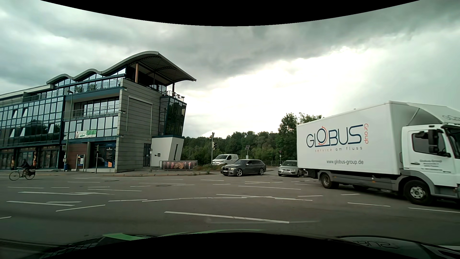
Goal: Follow the waypoints while adhering to traffic rules and regulations
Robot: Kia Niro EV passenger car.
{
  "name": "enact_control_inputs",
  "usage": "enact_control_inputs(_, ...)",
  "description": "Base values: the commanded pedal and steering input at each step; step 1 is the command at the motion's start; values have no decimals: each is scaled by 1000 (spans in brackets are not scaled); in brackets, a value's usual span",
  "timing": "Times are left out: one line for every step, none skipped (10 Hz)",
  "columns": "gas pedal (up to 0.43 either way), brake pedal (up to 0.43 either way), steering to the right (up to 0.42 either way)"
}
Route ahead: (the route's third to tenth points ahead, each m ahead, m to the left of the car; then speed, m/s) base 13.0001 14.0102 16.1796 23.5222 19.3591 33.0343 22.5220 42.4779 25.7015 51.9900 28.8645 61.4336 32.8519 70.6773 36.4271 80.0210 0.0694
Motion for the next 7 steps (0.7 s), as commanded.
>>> enact_control_inputs(0,280,-205)
enact_control_inputs(0,287,-203)
enact_control_inputs(0,287,-203)
enact_control_inputs(0,287,-203)
enact_control_inputs(0,280,-203)
enact_control_inputs(0,287,-203)
enact_control_inputs(0,280,-203)
